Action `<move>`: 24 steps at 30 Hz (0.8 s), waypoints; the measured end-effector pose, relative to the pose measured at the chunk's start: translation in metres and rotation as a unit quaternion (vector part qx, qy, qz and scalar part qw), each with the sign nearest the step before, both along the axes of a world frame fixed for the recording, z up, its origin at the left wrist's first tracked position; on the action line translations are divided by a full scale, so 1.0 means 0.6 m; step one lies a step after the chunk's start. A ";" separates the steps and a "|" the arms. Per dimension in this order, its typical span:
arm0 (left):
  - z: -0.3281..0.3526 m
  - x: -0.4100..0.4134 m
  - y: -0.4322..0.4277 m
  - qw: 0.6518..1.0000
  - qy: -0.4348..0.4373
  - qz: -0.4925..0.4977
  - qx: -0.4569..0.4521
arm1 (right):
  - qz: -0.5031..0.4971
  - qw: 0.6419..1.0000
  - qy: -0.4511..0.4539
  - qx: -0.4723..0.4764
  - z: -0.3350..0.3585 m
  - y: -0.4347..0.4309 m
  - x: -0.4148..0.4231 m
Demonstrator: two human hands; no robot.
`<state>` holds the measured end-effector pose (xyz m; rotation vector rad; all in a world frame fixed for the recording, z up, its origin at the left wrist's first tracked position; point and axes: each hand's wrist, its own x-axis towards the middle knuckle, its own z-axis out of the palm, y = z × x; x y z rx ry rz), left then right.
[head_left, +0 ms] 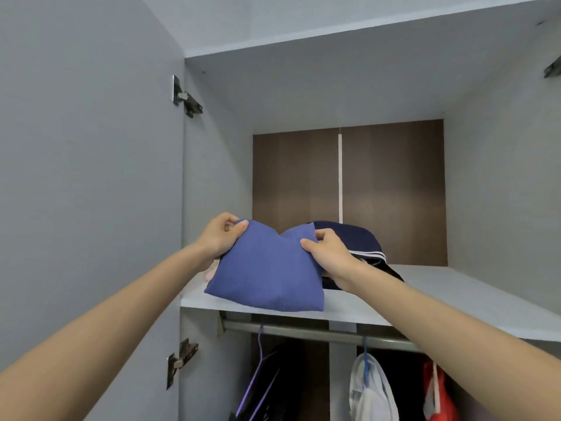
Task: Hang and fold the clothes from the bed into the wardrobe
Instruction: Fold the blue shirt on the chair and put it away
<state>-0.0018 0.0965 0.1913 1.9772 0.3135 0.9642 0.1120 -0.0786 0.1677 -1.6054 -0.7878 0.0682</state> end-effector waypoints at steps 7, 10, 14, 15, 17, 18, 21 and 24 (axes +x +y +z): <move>0.005 0.136 0.153 0.998 0.021 0.051 0.026 | 0.002 0.999 0.001 -0.033 0.024 0.150 0.123; 0.004 0.203 0.221 0.994 0.026 0.092 0.044 | -0.016 0.997 -0.048 -0.061 0.028 0.208 0.165; 0.008 0.279 0.291 0.988 0.050 0.141 0.041 | -0.049 0.984 -0.124 -0.117 0.042 0.277 0.210; 0.007 0.294 0.303 0.983 0.062 0.160 0.059 | -0.058 0.980 -0.139 -0.132 0.043 0.293 0.218; 0.000 0.316 0.320 0.972 0.088 0.192 0.105 | -0.077 0.970 -0.158 -0.166 0.040 0.320 0.235; -0.005 0.324 0.327 0.965 0.101 0.201 0.136 | -0.085 0.966 -0.163 -0.182 0.035 0.331 0.242; -0.026 0.342 0.335 0.931 0.134 0.213 0.265 | -0.110 0.944 -0.198 -0.239 0.015 0.353 0.256; -0.044 0.351 0.326 0.872 0.188 0.239 0.383 | -0.138 0.890 -0.272 -0.341 0.009 0.358 0.259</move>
